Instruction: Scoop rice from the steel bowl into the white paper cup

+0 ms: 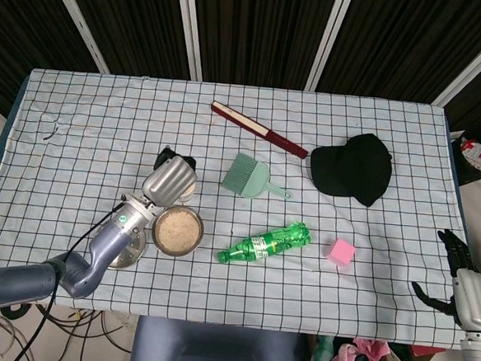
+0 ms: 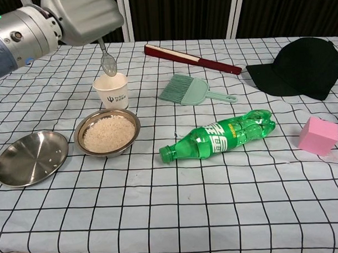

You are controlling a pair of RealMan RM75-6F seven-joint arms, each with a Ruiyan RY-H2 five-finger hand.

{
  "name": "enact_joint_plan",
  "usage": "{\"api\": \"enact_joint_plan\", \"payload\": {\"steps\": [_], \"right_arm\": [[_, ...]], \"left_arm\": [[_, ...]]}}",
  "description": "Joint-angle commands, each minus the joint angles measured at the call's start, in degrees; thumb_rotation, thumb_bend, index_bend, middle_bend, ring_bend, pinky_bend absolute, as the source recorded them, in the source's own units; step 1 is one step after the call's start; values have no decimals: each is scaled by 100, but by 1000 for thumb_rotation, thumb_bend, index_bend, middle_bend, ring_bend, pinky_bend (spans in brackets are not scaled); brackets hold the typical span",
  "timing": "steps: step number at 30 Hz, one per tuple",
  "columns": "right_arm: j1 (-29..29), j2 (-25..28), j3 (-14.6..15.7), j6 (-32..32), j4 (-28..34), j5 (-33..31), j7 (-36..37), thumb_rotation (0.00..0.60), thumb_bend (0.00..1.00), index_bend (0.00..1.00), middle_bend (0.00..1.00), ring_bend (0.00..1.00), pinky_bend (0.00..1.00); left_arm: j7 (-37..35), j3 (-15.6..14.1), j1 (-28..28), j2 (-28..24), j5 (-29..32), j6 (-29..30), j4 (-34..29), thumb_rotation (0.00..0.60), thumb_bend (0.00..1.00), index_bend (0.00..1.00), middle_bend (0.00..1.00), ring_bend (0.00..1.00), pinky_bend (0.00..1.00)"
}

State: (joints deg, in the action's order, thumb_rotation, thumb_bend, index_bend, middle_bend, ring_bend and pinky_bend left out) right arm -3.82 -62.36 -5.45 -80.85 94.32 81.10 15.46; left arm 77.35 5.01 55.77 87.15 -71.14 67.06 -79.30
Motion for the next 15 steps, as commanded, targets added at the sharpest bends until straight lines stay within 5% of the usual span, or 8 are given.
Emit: {"api": "enact_joint_plan", "payload": {"steps": [1,6,15], "right_arm": [[-4,-4,2,8,-4,0,-9,600,200,0,0,0,207],[-7,-15,7,5,-6,9,-53,600,200,0,0,0,207],[-7,-20,7,0,2,6,-82,600,200,0,0,0,207]], "left_arm": [[-293,219,-345,-357,275,384,-679,600,500,768,1000,1000,1000],[-732,265,-763,-745,680,610,-1582,600,498,766,1000,1000,1000],[-1260,-229,-1351,-1147,732,716,-2275,600,496,763,1000,1000,1000]]}}
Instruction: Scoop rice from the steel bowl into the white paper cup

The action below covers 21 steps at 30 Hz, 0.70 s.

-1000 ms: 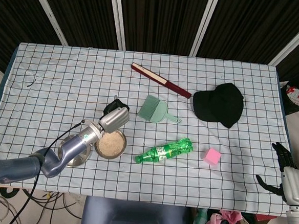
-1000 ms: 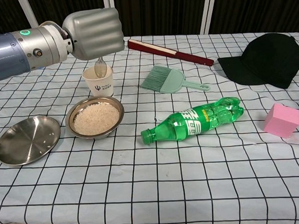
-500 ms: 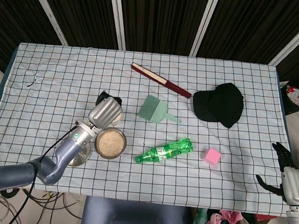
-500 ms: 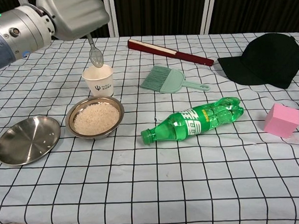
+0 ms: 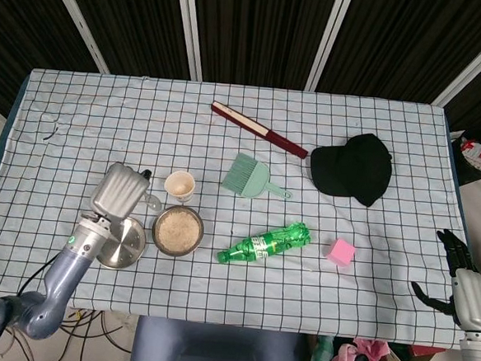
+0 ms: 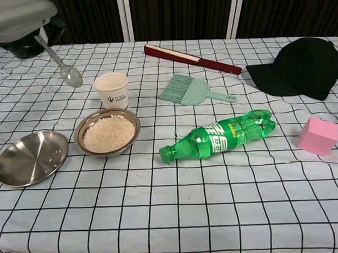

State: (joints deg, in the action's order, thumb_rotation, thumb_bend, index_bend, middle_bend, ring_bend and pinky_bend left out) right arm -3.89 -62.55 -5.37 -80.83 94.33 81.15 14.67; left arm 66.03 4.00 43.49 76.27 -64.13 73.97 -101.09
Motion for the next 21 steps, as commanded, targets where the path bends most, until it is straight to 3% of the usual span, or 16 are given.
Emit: {"api": "enact_joint_plan", "payload": {"steps": [1,9,21], "right_arm": [[1,-2,0,-5,3,4,-3,600,200,0,0,0,207],[3,4,-2,-4,4,-1,14,600,200,0,0,0,207],[4,6,-3,-8,9,-2,20,600,200,0,0,0,207]], "left_arm": [[-185,-185,-176,-65,34,17,-112,600,496,763,1000,1000,1000],[-462,-603,-513,33,44,-130,129,600,496,761,1000,1000,1000],[-593,-790,-751,429,281,-360,619,600,491,752,1000,1000,1000]]}}
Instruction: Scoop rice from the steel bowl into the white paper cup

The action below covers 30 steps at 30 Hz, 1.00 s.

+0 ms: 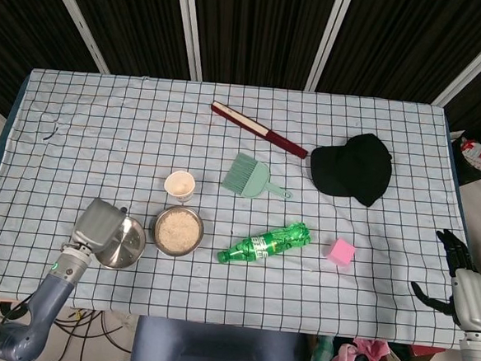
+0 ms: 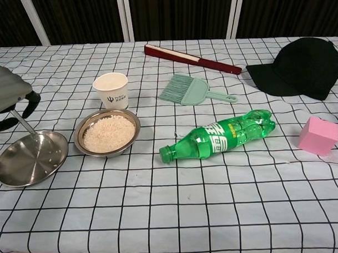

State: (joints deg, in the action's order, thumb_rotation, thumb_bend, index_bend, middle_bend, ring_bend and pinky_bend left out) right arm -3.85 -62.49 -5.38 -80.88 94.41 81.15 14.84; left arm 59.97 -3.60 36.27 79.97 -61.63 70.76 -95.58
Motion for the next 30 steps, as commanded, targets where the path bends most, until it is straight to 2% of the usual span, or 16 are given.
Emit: {"api": "enact_joint_plan", "payload": {"steps": [1,11,16,20,24,30], "right_arm": [[1,0,-5,-5,0,-4,6,600,200,0,0,0,207],[0,-4,-4,-1,-5,-5,5,600,200,0,0,0,207],[4,-5,-6,-11,-3,-4,2,600,200,0,0,0,207],[2,-9,-2,-10,-6,2,-10,600,200,0,0,0,207],[6,-10,3,-19,-6,13,-21,600,200,0,0,0,207],[7,-9,17,-21,-7,37,-34,600,199,0,0,0,207]], "left_arm": [[13,-37,-45,85,47,-52,107,600,489,752,1000,1000,1000],[4,-79,-158,168,209,-141,335,600,470,741,1000,1000,1000],[-37,-49,-190,192,228,-152,432,600,383,679,1000,1000,1000],[-77,-17,-215,186,254,-165,451,600,265,608,1000,1000,1000],[-205,14,-285,150,236,-111,454,600,190,569,1000,1000,1000],[-525,52,-435,64,29,88,387,600,167,526,1000,996,1000]]}}
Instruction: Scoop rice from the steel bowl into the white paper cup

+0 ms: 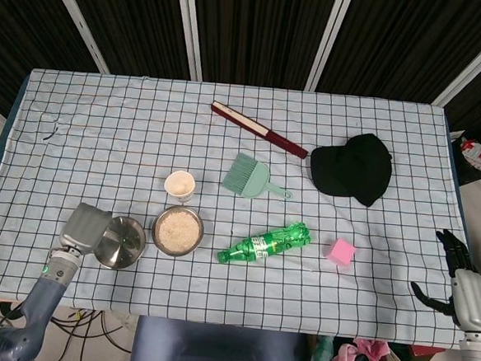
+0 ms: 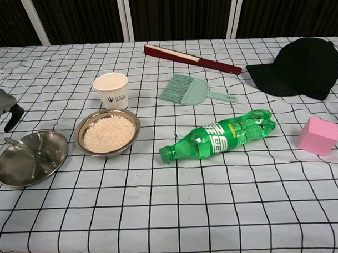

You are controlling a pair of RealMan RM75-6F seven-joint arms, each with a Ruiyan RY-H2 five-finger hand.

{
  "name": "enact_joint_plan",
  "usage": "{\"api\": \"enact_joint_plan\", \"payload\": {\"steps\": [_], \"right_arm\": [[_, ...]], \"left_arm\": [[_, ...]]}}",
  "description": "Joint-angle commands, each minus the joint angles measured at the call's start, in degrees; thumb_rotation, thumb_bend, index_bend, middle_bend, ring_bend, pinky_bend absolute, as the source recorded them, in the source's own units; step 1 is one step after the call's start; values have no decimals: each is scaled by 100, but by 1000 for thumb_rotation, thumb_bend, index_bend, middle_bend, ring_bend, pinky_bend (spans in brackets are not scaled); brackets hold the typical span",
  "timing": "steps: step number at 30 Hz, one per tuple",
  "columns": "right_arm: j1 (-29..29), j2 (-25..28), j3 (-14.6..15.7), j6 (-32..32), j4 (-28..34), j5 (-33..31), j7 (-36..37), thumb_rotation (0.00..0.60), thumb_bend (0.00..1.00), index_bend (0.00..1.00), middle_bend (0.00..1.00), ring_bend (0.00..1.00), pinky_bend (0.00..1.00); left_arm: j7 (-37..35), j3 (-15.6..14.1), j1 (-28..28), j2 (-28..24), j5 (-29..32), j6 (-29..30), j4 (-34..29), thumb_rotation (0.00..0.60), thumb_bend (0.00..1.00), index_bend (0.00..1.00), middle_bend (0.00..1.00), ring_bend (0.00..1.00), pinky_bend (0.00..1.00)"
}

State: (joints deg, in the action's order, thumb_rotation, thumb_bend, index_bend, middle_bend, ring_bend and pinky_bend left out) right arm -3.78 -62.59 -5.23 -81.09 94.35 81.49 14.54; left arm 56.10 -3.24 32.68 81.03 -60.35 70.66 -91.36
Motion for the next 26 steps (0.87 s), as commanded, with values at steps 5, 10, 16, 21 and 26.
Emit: {"api": "enact_joint_plan", "payload": {"steps": [5,10,16,21,26], "right_arm": [[-2,5,12,-6,-20,27,-37,600,200,0,0,0,207],[-10,-23,36,-53,-108,117,-194,600,200,0,0,0,207],[-14,-62,51,-99,-173,169,-347,600,200,0,0,0,207],[-14,-71,74,-125,-217,223,-418,600,199,0,0,0,207],[-12,-60,108,-136,-264,279,-470,600,200,0,0,0,207]], "left_arm": [[-658,-18,-313,-159,-459,402,-114,600,162,385,795,791,835],[-1673,-100,-846,-404,-998,1106,-294,600,147,131,270,334,351],[-2826,-327,-1532,-744,-1658,1862,-382,600,76,0,0,0,0],[-3140,-505,-1950,-879,-2152,2342,-419,600,64,0,0,0,0],[-3332,-577,-2235,-864,-2666,2715,-92,600,63,0,0,0,0]]}}
